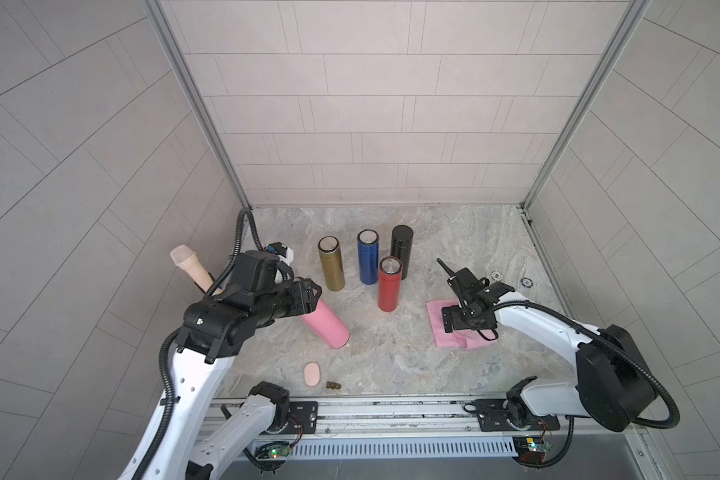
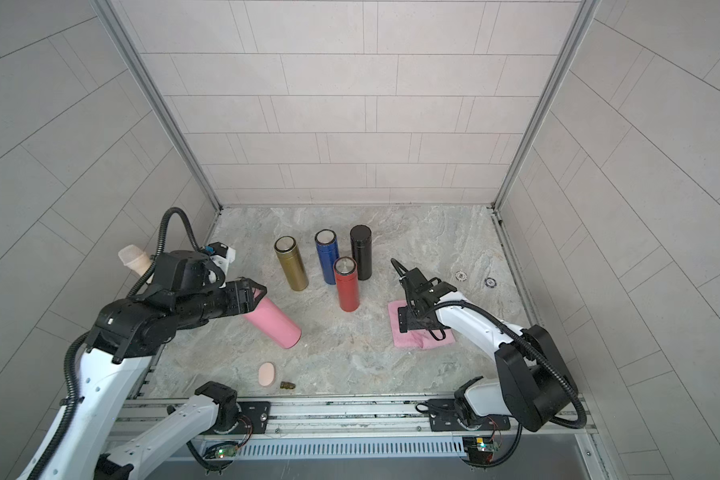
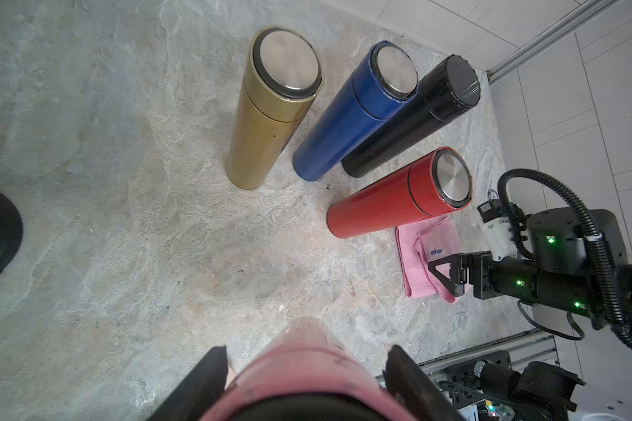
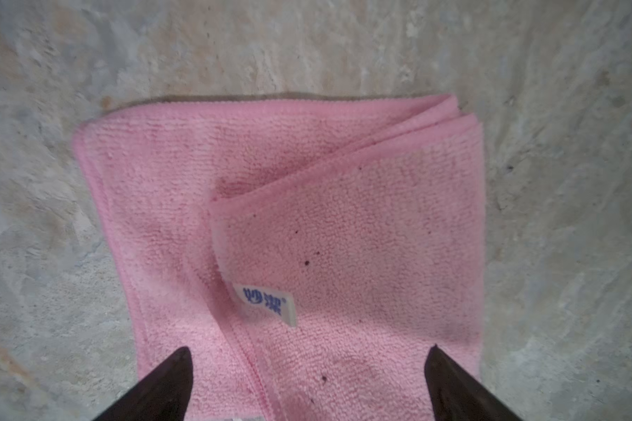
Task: Wipe the surface of the thermos
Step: Pick up the cleaning item at the center of the board.
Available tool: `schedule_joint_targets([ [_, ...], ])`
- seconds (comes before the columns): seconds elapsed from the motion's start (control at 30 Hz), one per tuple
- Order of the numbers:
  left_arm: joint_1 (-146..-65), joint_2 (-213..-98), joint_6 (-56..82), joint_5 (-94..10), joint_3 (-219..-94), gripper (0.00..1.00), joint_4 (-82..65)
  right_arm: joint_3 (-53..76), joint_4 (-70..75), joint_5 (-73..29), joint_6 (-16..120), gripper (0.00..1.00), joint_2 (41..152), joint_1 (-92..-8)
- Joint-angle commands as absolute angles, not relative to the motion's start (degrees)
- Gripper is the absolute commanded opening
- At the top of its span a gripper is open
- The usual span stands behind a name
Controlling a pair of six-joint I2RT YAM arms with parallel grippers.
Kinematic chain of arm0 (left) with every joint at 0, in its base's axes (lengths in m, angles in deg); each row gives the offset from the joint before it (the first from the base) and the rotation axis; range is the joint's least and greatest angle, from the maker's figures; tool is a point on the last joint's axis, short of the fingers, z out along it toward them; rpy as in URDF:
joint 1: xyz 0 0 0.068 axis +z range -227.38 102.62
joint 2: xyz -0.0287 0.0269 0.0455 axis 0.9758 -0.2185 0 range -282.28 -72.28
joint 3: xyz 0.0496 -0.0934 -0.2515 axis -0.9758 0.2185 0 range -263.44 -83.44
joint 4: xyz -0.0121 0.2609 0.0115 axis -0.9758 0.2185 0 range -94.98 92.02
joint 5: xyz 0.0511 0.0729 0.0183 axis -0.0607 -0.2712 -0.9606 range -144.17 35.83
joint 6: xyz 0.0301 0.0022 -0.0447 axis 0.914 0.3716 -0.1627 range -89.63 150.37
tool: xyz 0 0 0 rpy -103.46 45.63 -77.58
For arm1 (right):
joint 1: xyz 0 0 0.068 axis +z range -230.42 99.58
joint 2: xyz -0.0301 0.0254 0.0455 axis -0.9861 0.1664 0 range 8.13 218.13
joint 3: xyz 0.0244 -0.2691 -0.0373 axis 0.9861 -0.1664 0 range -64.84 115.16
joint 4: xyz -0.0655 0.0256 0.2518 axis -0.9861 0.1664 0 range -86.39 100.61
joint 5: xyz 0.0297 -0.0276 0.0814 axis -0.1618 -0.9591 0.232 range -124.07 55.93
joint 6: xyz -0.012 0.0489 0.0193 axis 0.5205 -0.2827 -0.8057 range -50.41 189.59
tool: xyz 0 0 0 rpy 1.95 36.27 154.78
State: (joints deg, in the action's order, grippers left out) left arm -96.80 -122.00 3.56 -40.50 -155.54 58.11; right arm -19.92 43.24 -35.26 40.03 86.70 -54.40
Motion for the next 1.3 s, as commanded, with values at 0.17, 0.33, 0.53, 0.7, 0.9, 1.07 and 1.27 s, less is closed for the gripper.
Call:
schedule_joint_targets([
  [0.17,-108.3,-124.1,-0.1,-49.3,-152.1,0.00,48.0,-22.3,37.4,-38.1,35.9,1.00,92.7,-53.9],
  [0.33,-113.7,-126.5,-2.8,-49.8,-148.6,0.00,42.2,-23.4,34.7,-37.7,33.6,0.90,94.3,-53.5],
  [0.53,-119.0,-128.1,-2.7,-54.4,-147.9,0.00,40.9,-24.6,31.9,-34.9,31.7,0.53,96.1,-53.5],
  [0.7,-121.0,-129.1,-3.2,-54.7,-146.0,0.00,37.9,-25.3,31.3,-33.8,30.9,0.17,96.3,-53.6],
  [0.9,-125.8,-130.3,-2.9,-60.8,-144.2,0.00,35.8,-27.1,35.1,-31.8,30.8,0.00,86.1,-53.5],
  [1.07,-130.4,-131.8,-4.0,-66.9,-142.7,0.00,31.7,-31.2,38.0,-24.3,31.4,0.00,67.8,-52.0],
  [1.27,-132.9,-136.9,-6.4,-66.9,-142.2,0.00,24.8,-34.4,38.0,-19.6,27.0,0.00,46.3,-45.6],
])
